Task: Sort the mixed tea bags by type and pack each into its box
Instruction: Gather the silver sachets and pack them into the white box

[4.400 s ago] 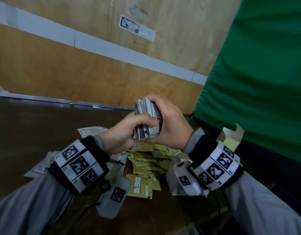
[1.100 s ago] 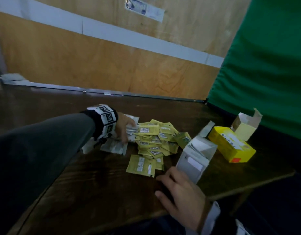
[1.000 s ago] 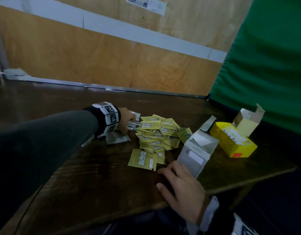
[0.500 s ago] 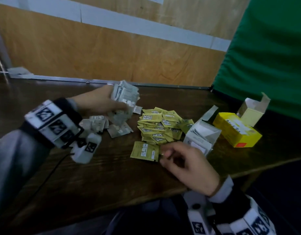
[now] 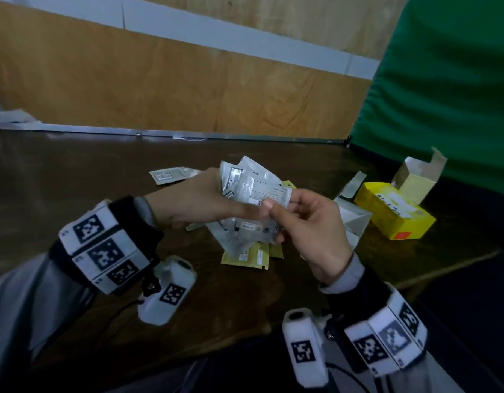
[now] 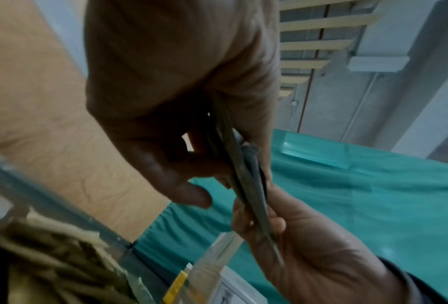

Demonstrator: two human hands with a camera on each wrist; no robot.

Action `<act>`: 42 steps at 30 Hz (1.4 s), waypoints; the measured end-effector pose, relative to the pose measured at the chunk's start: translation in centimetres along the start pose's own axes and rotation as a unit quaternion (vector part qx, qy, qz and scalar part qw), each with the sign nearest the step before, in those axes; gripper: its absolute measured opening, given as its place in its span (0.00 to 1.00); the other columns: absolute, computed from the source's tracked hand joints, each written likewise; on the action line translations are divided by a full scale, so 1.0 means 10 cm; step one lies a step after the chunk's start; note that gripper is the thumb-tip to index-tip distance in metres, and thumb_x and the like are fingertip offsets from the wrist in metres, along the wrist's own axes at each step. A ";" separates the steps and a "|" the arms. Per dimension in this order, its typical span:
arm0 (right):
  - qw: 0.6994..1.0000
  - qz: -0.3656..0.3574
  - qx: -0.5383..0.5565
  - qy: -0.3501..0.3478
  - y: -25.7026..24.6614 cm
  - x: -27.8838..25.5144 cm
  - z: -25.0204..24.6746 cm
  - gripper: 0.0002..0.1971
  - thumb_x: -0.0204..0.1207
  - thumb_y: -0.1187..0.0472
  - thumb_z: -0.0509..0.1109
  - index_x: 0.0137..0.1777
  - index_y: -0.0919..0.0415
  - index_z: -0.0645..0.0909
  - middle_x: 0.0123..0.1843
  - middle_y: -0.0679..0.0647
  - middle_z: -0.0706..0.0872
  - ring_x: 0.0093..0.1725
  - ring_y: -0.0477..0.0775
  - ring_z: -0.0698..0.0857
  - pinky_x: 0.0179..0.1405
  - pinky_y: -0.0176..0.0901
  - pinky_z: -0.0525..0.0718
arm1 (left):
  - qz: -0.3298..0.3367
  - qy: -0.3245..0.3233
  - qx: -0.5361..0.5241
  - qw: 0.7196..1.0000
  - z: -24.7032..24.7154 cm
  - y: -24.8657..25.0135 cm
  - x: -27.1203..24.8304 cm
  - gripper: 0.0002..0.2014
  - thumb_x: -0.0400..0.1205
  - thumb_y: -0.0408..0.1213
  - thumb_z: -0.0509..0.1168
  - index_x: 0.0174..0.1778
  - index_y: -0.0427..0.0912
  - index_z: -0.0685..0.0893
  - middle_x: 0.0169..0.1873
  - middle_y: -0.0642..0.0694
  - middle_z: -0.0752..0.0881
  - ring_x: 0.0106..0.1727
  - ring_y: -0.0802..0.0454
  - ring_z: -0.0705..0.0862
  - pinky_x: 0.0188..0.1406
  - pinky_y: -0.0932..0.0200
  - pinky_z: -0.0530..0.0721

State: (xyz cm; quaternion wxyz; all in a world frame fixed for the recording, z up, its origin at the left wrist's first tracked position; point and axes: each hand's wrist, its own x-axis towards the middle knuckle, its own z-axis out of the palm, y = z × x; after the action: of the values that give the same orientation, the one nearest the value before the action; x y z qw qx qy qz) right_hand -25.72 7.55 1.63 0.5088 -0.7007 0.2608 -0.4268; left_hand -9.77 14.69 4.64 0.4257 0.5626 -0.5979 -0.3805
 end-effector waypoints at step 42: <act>0.910 -0.231 -0.333 -0.089 -0.21 0.56 0.35 0.37 0.60 0.49 0.82 0.71 0.51 0.75 0.67 0.46 0.72 0.56 0.39 0.78 0.52 0.19 0.76 | -0.069 0.110 -0.410 0.903 -0.18 -0.09 0.19 0.17 0.85 0.43 0.58 0.64 0.36 0.79 0.43 0.41 0.84 0.37 0.51 0.86 0.32 0.61 0.87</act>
State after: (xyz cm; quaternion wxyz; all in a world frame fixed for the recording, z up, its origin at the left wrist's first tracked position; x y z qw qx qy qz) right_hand -20.07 5.48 5.03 0.1544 -0.9052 0.1724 -0.3564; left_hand -7.80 12.80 4.55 0.6544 0.4161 -0.2980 -0.5565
